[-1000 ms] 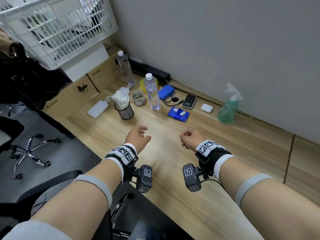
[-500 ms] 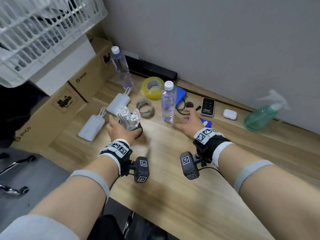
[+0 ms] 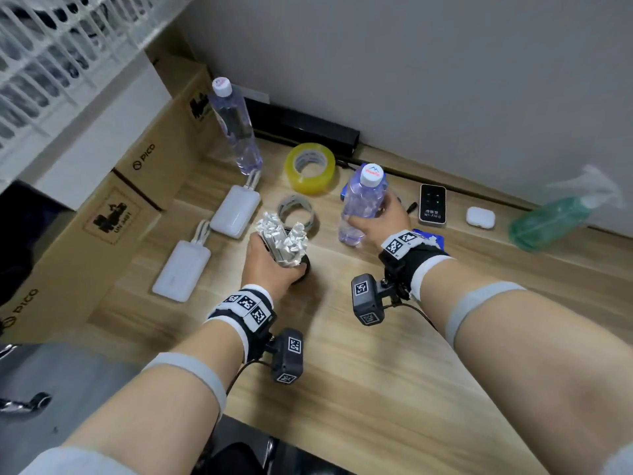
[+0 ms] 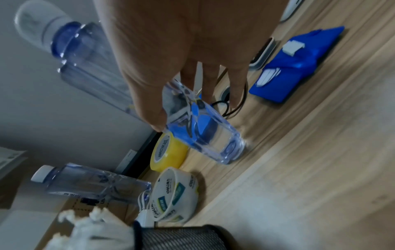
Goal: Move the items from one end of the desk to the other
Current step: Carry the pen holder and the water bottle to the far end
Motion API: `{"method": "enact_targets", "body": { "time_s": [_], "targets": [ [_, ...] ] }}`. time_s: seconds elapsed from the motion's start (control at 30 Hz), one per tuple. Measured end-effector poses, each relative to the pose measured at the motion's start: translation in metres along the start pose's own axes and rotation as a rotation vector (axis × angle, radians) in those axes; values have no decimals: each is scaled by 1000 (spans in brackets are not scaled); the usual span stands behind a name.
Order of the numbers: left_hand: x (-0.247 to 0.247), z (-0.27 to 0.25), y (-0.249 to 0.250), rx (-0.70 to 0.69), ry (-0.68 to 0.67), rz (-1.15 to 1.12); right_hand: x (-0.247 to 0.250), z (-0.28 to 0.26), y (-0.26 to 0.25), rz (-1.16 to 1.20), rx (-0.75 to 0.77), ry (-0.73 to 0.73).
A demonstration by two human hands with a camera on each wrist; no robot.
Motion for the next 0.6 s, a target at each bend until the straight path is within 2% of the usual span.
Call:
{"method": "enact_targets", "body": {
  "time_s": [0.13, 0.27, 0.43, 0.6],
  "targets": [
    [-19, -14, 31, -44, -108, -87, 41, -22, 12, 59, -53, 81],
    [-64, -44, 78, -132, -263, -97, 113, -57, 32, 120, -90, 136],
    [-155, -119, 146, -296, -446, -76, 242, -114, 78, 151, -161, 291],
    [-261, -229, 196, -417, -578, 7, 384, -202, 145, 184, -185, 486]
  ]
}}
Point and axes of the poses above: each hand's wrist, its own z-axis towards the middle knuckle, its own x-axis out of the back of the hand, y = z × x, the point moved 2 cm from there along z, towards the middle knuckle
